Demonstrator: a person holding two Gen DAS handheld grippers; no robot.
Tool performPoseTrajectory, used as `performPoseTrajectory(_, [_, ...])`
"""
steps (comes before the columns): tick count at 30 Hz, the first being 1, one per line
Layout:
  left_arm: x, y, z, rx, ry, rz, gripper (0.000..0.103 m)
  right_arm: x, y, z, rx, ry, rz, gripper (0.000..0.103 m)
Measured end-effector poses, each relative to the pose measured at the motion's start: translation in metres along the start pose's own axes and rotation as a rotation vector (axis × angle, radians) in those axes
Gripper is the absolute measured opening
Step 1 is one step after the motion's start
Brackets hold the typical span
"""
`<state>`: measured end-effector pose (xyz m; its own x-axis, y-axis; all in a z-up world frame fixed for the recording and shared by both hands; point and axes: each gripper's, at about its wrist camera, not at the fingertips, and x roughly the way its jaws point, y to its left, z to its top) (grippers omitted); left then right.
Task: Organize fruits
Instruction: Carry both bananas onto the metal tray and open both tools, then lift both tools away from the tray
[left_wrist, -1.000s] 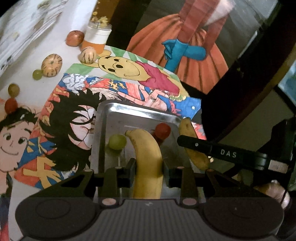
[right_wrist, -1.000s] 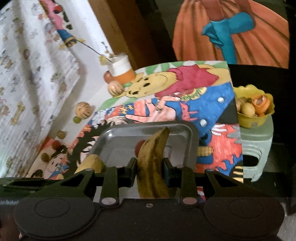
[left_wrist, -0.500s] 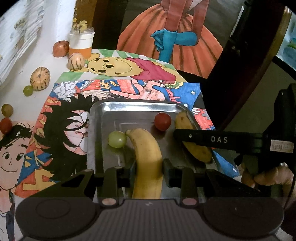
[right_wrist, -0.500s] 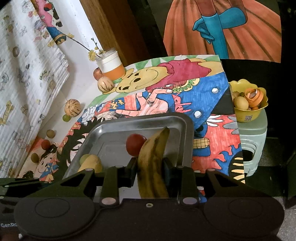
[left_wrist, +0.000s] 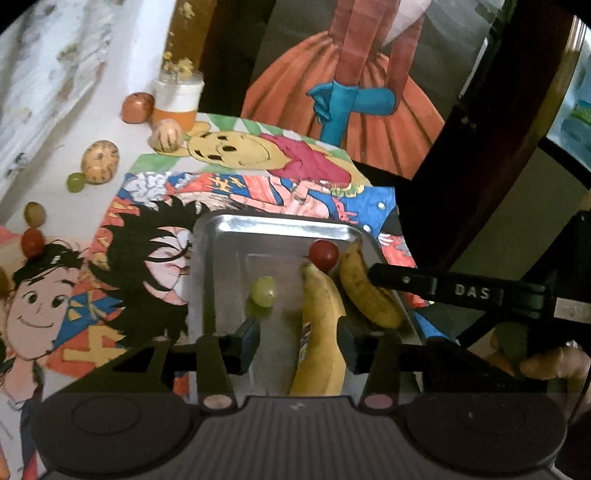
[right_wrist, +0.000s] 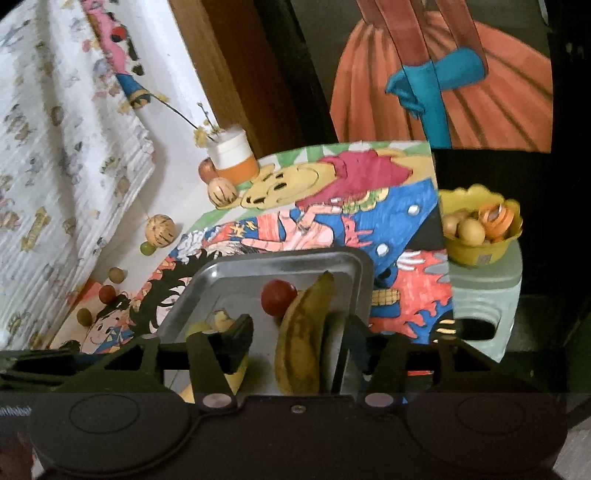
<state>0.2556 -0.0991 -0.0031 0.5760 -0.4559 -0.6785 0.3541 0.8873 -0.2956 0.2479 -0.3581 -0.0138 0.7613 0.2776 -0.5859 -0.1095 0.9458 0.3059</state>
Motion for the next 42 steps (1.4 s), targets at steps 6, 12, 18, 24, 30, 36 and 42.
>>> performPoseTrajectory(6, [-0.035, -0.002, -0.010, -0.042, -0.085, 0.045, 0.080, -0.030, 0.015, -0.013, -0.065, -0.053, -0.011, 0.081])
performPoseTrajectory(12, [-0.068, -0.007, -0.025, -0.065, -0.163, 0.101, 0.099, -0.058, 0.030, -0.029, -0.102, -0.081, -0.013, 0.093])
performPoseTrajectory(18, [-0.092, -0.011, -0.045, -0.068, -0.188, 0.181, 0.103, -0.085, 0.041, -0.049, -0.112, -0.110, -0.017, 0.102])
performPoseTrajectory(24, [-0.110, -0.015, -0.072, -0.062, -0.188, 0.243, 0.103, -0.107, 0.051, -0.070, -0.102, -0.105, -0.043, 0.102])
performPoseTrajectory(30, [-0.123, -0.019, -0.092, -0.047, -0.185, 0.272, 0.103, -0.121, 0.061, -0.090, -0.089, -0.074, -0.047, 0.102])
performPoseTrajectory(36, [-0.133, -0.018, -0.112, -0.055, -0.163, 0.299, 0.103, -0.127, 0.071, -0.109, -0.068, -0.028, -0.051, 0.102])
performPoseTrajectory(42, [-0.144, -0.013, -0.129, -0.066, -0.139, 0.327, 0.103, -0.129, 0.085, -0.125, -0.091, 0.021, -0.034, 0.102])
